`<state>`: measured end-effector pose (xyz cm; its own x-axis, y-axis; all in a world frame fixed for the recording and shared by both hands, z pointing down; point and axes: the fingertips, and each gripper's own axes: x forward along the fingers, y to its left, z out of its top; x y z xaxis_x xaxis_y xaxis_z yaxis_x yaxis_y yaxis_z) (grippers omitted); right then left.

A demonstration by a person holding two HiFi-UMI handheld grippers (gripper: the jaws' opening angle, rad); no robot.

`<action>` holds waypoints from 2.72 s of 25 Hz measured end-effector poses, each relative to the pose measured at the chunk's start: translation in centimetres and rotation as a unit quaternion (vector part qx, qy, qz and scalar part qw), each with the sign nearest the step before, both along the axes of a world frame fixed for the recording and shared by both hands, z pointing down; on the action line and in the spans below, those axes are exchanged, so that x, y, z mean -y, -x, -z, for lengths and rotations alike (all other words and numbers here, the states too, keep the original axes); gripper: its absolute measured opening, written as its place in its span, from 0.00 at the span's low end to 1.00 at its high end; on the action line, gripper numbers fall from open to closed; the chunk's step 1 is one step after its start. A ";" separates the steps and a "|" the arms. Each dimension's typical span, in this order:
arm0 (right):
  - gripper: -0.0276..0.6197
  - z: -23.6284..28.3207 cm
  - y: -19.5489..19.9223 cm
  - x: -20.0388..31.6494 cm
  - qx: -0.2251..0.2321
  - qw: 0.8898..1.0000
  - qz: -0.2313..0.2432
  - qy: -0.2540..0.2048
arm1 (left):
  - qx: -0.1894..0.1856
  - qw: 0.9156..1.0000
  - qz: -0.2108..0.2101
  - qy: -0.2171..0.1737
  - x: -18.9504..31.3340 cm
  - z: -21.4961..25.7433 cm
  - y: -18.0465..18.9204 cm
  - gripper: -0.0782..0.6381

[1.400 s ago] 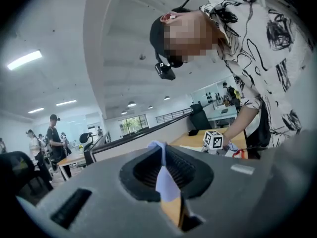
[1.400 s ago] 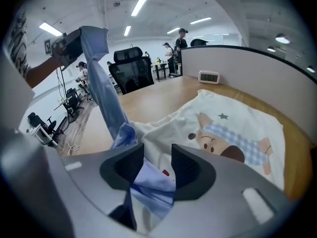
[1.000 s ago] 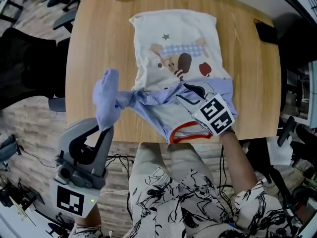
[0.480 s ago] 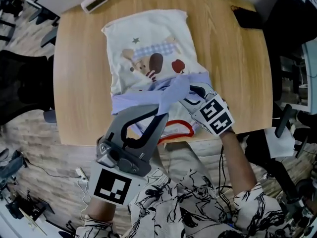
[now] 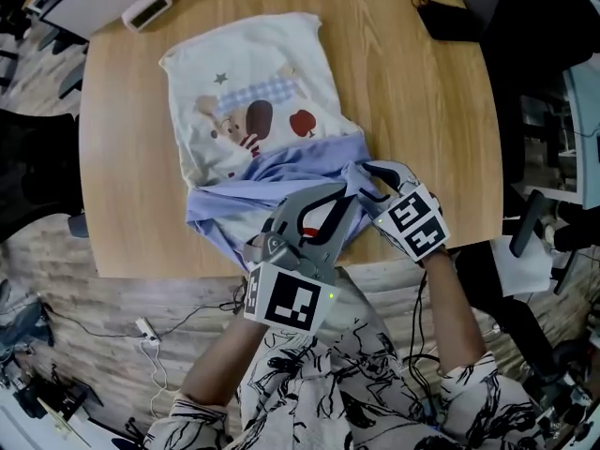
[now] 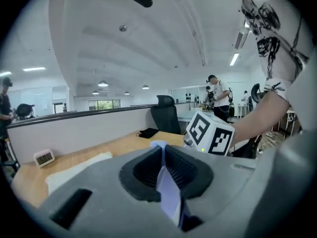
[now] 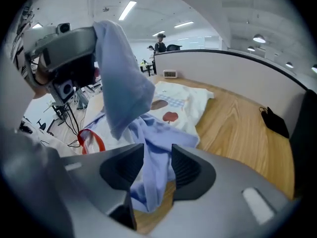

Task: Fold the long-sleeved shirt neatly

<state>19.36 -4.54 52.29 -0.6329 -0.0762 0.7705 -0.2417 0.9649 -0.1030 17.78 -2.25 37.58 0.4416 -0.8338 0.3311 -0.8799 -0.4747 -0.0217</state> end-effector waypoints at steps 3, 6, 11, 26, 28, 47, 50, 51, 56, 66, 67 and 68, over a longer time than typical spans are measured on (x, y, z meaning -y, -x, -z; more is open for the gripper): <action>0.33 -0.2 -1.7 0.6 -0.002 1.000 -0.009 0.000 | 0.006 1.000 -0.023 0.013 0.3 -1.6 -1.6 0.27; 0.33 -0.3 -2.7 0.8 -0.002 1.000 -0.010 0.001 | 0.003 0.999 -0.028 0.019 -0.3 -2.0 -1.9 0.37; 0.34 -1.0 -3.6 -0.1 -0.009 1.000 -0.003 0.005 | 0.014 0.999 0.013 0.051 -2.8 -3.9 0.9 0.41; 0.35 -1.4 -8.1 -4.6 -0.009 1.000 0.006 -0.024 | 0.091 0.978 0.084 0.167 -19.4 -11.7 13.2 0.46; 0.37 -1.1 -7.9 -5.9 -0.002 0.998 0.028 -0.048 | 0.102 0.978 0.053 0.175 -20.9 -12.8 12.6 0.47; 0.77 -3.2 -5.9 -10.1 -0.017 0.905 0.322 -0.278 | 0.355 0.917 -0.105 0.148 -24.0 -19.7 18.5 0.58; 0.77 -4.2 -5.5 -9.5 -0.014 0.903 0.334 -0.271 | 0.372 0.909 -0.119 0.143 -23.2 -20.0 20.2 0.59; 0.78 -4.3 -5.5 -9.3 -0.007 0.905 0.334 -0.265 | 0.372 0.910 -0.118 0.141 -22.9 -20.0 20.7 0.61; 0.80 -4.8 -4.8 -8.7 0.024 0.905 0.357 -0.230 | 0.394 0.900 -0.137 0.130 -21.1 -19.9 23.1 0.62; 0.76 -5.2 -3.0 -7.3 0.046 0.895 0.393 -0.206 | 0.491 0.834 -0.218 0.129 -18.0 -20.5 26.3 0.60; 0.71 -5.2 -2.9 -7.2 0.050 0.896 0.392 -0.204 | 0.499 0.825 -0.233 0.125 -18.0 -20.6 26.1 0.60; 0.70 -5.2 -2.7 -7.1 0.053 0.897 0.391 -0.202 | 0.501 0.821 -0.245 0.122 -17.9 -20.6 25.8 0.60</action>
<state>22.05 2.58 57.50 -0.6823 0.1638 0.7125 0.5152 0.7992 0.3097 -8.05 15.67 58.17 0.1087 -0.4927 0.8634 -0.1814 -0.8638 -0.4701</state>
